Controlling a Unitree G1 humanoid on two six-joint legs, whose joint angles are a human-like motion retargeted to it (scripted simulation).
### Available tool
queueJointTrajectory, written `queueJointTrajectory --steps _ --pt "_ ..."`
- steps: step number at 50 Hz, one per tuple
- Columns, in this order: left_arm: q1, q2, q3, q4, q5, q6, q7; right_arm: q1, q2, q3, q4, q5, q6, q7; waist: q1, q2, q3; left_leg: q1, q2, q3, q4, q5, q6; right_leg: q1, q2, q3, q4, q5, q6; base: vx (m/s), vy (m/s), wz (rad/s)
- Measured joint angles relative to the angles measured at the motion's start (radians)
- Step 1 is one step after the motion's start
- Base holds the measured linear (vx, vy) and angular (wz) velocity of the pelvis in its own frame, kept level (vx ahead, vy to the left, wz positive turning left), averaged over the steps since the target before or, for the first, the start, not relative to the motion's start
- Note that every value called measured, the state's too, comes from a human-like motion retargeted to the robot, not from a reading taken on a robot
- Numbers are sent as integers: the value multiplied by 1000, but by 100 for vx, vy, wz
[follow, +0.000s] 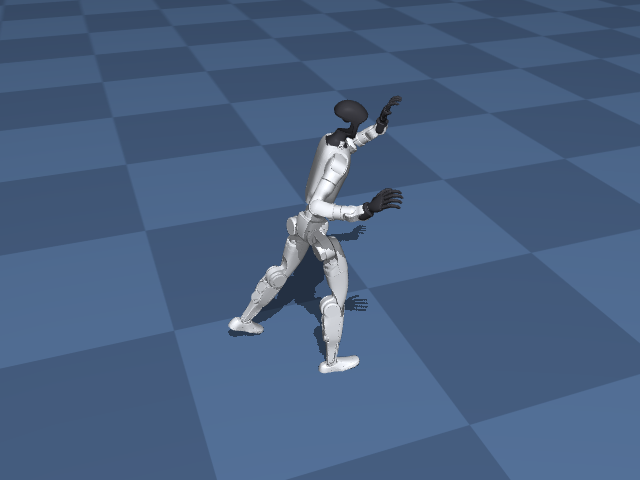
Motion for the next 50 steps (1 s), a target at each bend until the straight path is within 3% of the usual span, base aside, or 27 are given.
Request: queueJointTrajectory --steps 3,5,9,11,14,18,20,22,25,28,30,32,35,38,40,42,45,47,50 --pt "75 -123 -56 51 62 -6 -8 -72 -76 -116 8 -56 45 -46 17 -85 26 45 -49 -13 214 -59 40 47 -52 32 -91 35 46 130 -52 -13" --pt "155 -208 -38 91 80 -24 -8 -160 -162 -169 22 -61 46 -65 73 -115 60 -28 -46 16 529 -182 75 54 -52 87 14 26 14 118 -42 -72" --pt "452 -317 113 107 55 -31 -14 -379 -328 -183 19 -55 38 -99 235 -129 110 -243 5 57 1031 -368 130 18 -4 146 393 -245 -53 119 -32 -83" --pt "628 -353 207 88 8 -51 -14 -459 -386 -161 -14 -64 31 -107 331 -162 85 -368 -2 110 1115 -406 156 46 -9 161 408 -282 -42 125 -26 -66" --pt "872 -392 360 65 -115 -91 2 -506 -419 -115 -97 -80 28 -101 509 -244 14 -511 -36 237 994 -401 175 141 -28 195 247 -163 7 132 -17 -92" --pt "1085 -392 520 60 -332 -131 53 -561 -378 24 -239 -80 29 -66 738 -356 -24 -522 -84 402 474 -320 155 289 -58 294 29 172 84 138 2 -120" --pt "1130 -355 557 70 -420 -155 94 -623 -336 158 -298 -54 12 -34 813 -359 -14 -453 -91 447 134 -291 121 384 -46 336 -38 299 103 141 20 -98" --pt "1128 -302 579 98 -484 -196 100 -683 -286 327 -330 -3 -31 15 839 -298 13 -376 -66 436 -88 -284 71 503 -16 301 -29 319 83 141 29 -51" --pt "1046 -208 594 174 -523 -235 80 -722 -197 576 -306 39 -91 112 799 -159 68 -287 -15 296 -100 -248 72 589 8 180 264 196 -10 133 32 21" --pt "809 -88 578 229 -487 -155 143 -610 -96 644 -233 57 -86 169 700 -151 117 -317 -61 215 195 -422 198 388 -60 218 844 4 -50 118 24 88" --pt "622 -29 556 222 -454 -91 186 -469 -16 614 -201 89 -80 193 620 -157 131 -318 -83 205 311 -523 214 235 -73 266 1089 -84 -51 115 11 82" --pt "452 15 496 188 -412 -52 217 -309 37 555 -195 118 -88 207 515 -133 112 -275 -72 193 284 -532 170 88 -63 252 1162 -121 -55 120 2 80" --pt "261 49 351 135 -344 -39 238 -74 41 421 -197 140 -105 191 323 -44 53 -195 -23 136 148 -423 88 -65 -28 144 1010 -120 -64 123 -9 108" --pt "169 28 206 84 -310 -69 196 83 19 236 -153 111 -89 146 162 30 9 -111 17 77 24 -202 22 -84 -18 2 582 -52 -51 128 -27 109" --pt "115 -16 94 60 -302 -81 158 127 -5 101 -109 88 -55 101 91 32 2 -35 8 44 -33 -66 -3 -32 -24 -63 223 -9 -12 134 -43 92" --pt "72 -82 -25 51 -267 -68 131 110 -50 -14 -54 60 -8 45 57 -13 17 40 -21 28 7 -20 13 8 -46 -72 5 -18 50 135 -52 50" --pt "60 -218 -139 55 -175 -58 86 5 -177 -158 40 39 39 -43 67 -94 50 3 -44 90 384 -131 82 34 -95 -49 -34 32 68 124 -47 -5" --pt "141 -298 -105 54 -143 -58 68 -125 -294 -223 87 53 48 -98 107 -102 82 -108 -10 118 724 -255 117 28 -87 -20 99 23 2 111 -37 -56" --pt "373 -413 19 44 -187 -51 54 -400 -436 -213 109 65 55 -169 220 -86 117 -272 6 107 1075 -394 137 -2 -37 40 368 -178 -68 114 -31 -111"
